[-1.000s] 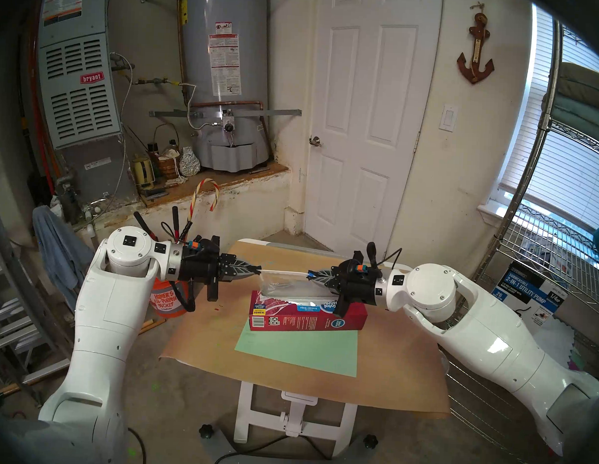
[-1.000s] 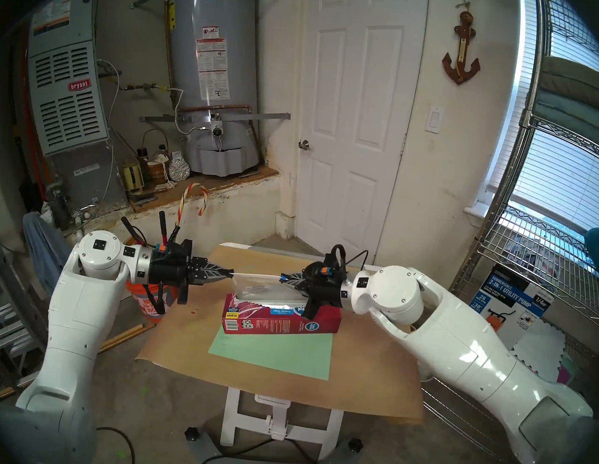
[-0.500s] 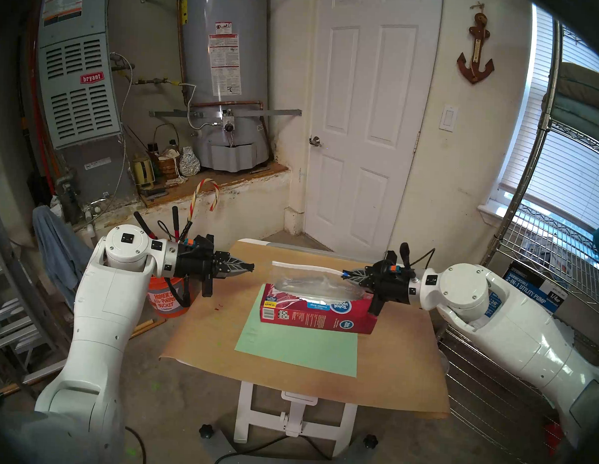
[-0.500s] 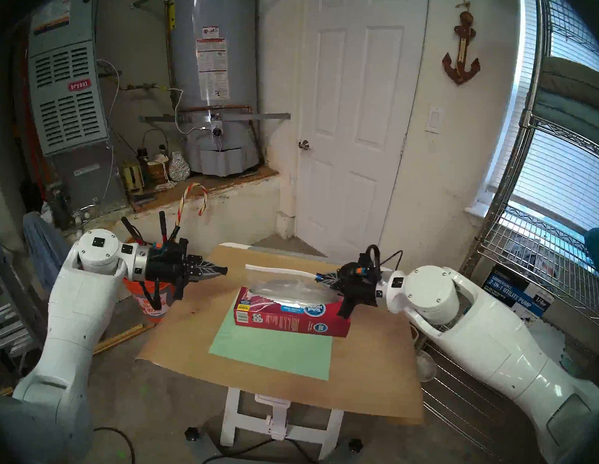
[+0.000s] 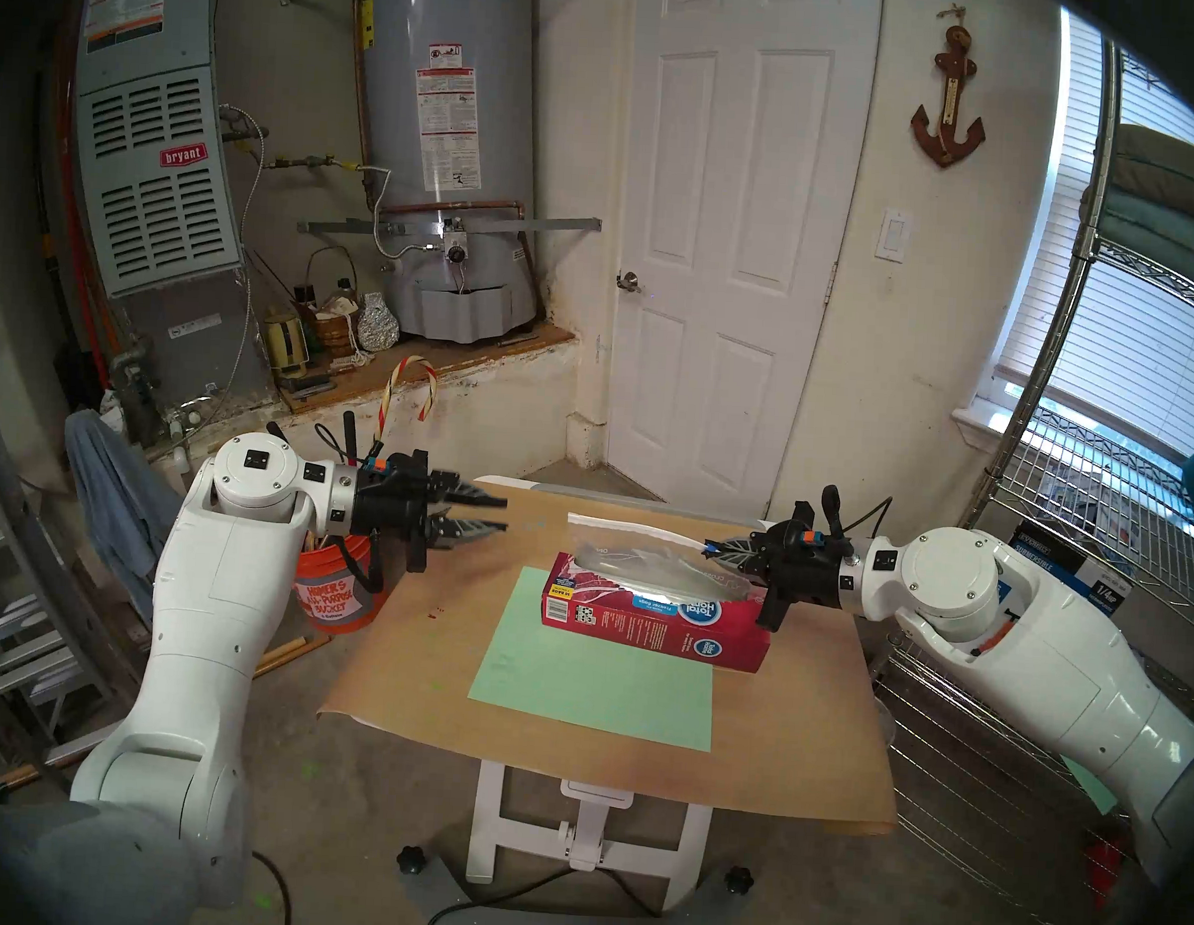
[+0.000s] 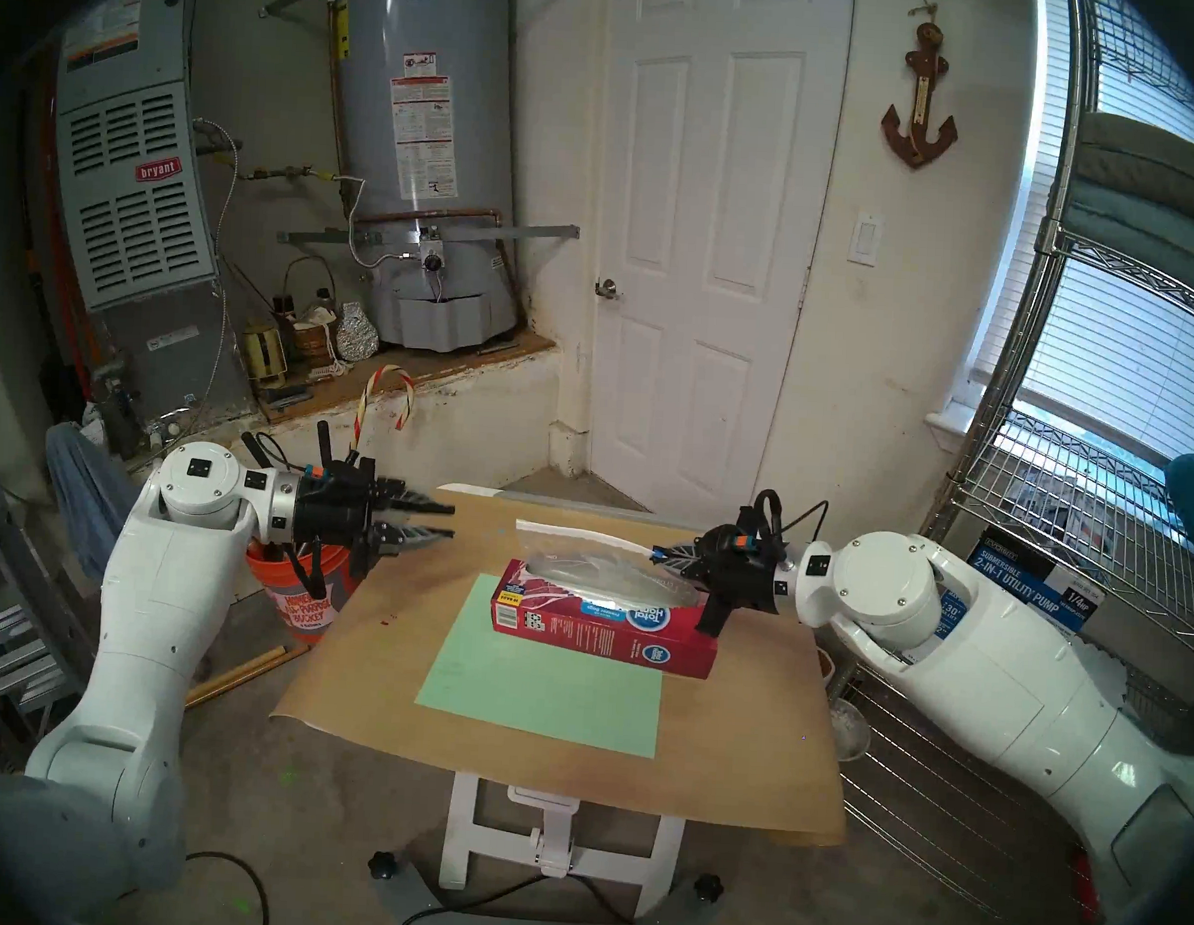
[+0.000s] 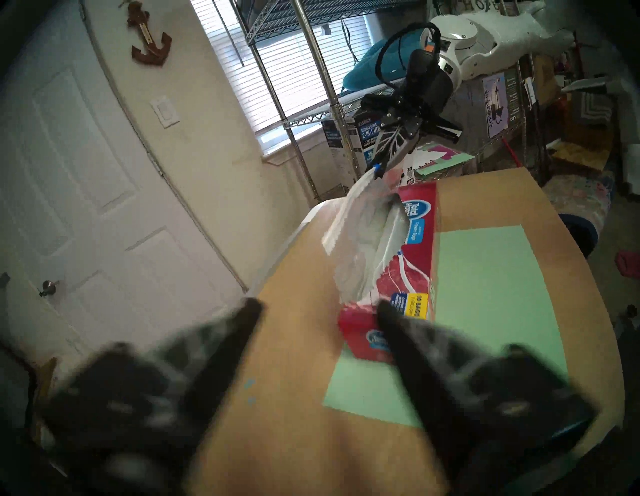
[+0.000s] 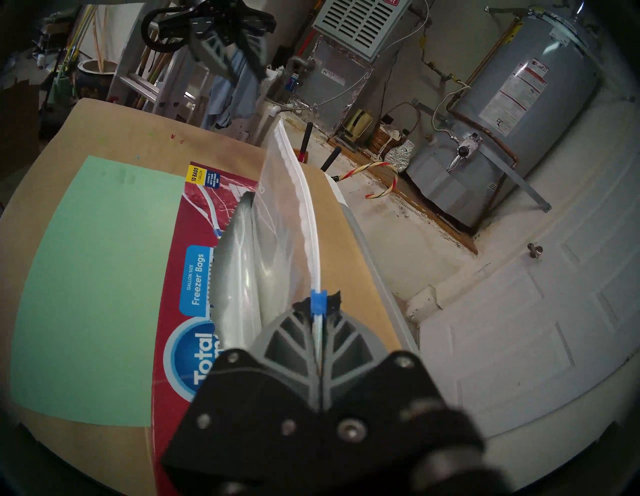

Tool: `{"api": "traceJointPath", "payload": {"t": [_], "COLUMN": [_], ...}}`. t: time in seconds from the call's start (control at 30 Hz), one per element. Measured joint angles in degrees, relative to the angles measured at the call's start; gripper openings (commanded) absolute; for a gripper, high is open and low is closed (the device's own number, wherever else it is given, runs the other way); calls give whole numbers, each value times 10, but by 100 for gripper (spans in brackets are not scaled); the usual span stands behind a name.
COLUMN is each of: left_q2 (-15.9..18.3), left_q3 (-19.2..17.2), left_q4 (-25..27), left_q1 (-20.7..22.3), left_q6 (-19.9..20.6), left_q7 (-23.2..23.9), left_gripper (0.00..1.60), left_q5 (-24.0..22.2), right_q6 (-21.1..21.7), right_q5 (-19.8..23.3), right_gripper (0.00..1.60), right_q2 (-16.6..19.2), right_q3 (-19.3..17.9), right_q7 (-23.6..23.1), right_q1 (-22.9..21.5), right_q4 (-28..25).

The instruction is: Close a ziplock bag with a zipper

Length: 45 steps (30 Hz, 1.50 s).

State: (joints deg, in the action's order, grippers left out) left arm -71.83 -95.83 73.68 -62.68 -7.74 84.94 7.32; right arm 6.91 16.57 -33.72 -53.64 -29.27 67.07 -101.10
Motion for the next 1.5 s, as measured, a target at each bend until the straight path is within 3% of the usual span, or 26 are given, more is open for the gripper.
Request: {"api": "traceJointPath", "payload": {"t": [0.23, 0.87, 0.9, 1.0, 1.13, 1.17, 1.23, 1.27, 1.5], "left_q2": [-12, -30, -30, -27, -22, -20, -18, -15, -3], "left_q3": [31, 154, 158, 179, 200, 209, 217, 226, 254], "left_q4": [-11, -134, -138, -157, -173, -180, -184, -190, -199], "left_q1": [26, 129, 132, 147, 162, 168, 173, 178, 192], "left_q6": [-8, -19, -20, -23, -27, -29, -31, -34, -40], "left_q7": [1, 1, 1, 1, 1, 1, 1, 1, 1], "left_gripper": [160, 160, 147, 147, 117, 67, 55, 0, 0], "left_q5": [-2, 2, 2, -3, -12, -19, -24, -31, -60], "right_q6": [0, 2, 2, 2, 2, 2, 2, 2, 2], "right_q5": [-4, -52, -53, -57, -61, -63, -64, -64, -63], "right_gripper": [0, 0, 0, 0, 0, 0, 0, 0, 0], "right_q2": [-16, -80, -82, -87, -92, -94, -96, -97, -99], "right_q3": [8, 46, 46, 46, 46, 46, 46, 46, 45], "right_q7": [0, -8, -9, -14, -19, -21, -23, -25, -29], "right_q1": [-5, -43, -44, -49, -53, -54, -55, -56, -57], "right_q4": [-2, 5, 5, 7, 10, 11, 13, 13, 15]}}
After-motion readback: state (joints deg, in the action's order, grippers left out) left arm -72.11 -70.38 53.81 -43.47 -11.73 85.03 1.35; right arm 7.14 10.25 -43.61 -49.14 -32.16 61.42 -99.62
